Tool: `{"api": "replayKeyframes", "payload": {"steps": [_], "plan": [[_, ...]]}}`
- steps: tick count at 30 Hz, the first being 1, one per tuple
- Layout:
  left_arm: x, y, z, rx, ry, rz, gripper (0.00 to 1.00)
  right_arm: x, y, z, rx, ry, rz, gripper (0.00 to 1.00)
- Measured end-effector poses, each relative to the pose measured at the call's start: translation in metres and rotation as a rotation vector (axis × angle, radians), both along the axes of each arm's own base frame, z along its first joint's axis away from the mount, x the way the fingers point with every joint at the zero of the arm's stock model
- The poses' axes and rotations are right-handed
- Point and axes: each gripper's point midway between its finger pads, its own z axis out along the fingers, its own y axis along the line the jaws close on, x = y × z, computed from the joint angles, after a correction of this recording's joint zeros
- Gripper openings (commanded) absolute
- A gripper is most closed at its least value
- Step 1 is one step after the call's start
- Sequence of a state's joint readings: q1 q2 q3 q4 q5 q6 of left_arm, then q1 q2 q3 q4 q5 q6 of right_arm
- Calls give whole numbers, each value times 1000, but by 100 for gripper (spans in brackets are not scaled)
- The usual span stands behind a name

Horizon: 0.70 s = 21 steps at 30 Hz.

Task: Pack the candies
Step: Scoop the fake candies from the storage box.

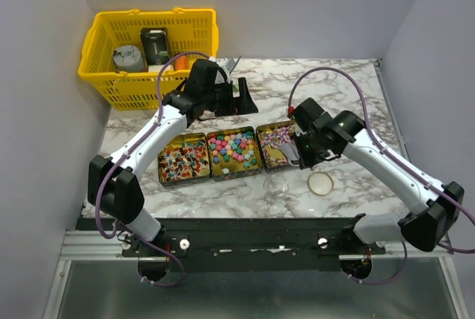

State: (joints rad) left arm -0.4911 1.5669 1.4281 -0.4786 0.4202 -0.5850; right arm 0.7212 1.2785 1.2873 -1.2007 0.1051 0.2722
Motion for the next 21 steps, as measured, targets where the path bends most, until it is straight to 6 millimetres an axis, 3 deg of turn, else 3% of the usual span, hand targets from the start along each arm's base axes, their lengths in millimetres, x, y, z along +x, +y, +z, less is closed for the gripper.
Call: {"api": "replayKeyframes", "payload": {"steps": [4, 8, 14, 19, 21], "plan": [[16, 5, -1, 31, -77, 43, 99, 17, 11, -8, 10, 76, -101, 1], [32, 1, -1, 49, -142, 51, 99, 26, 35, -5, 107, 141, -193, 1], [66, -17, -29, 113, -167, 41, 99, 25, 58, -18, 220, 328, -342, 1], [85, -21, -55, 178, -167, 48, 99, 33, 57, -33, 236, 433, -444, 0], [93, -23, -56, 186, -175, 53, 99, 38, 58, -38, 224, 465, -471, 0]]}}
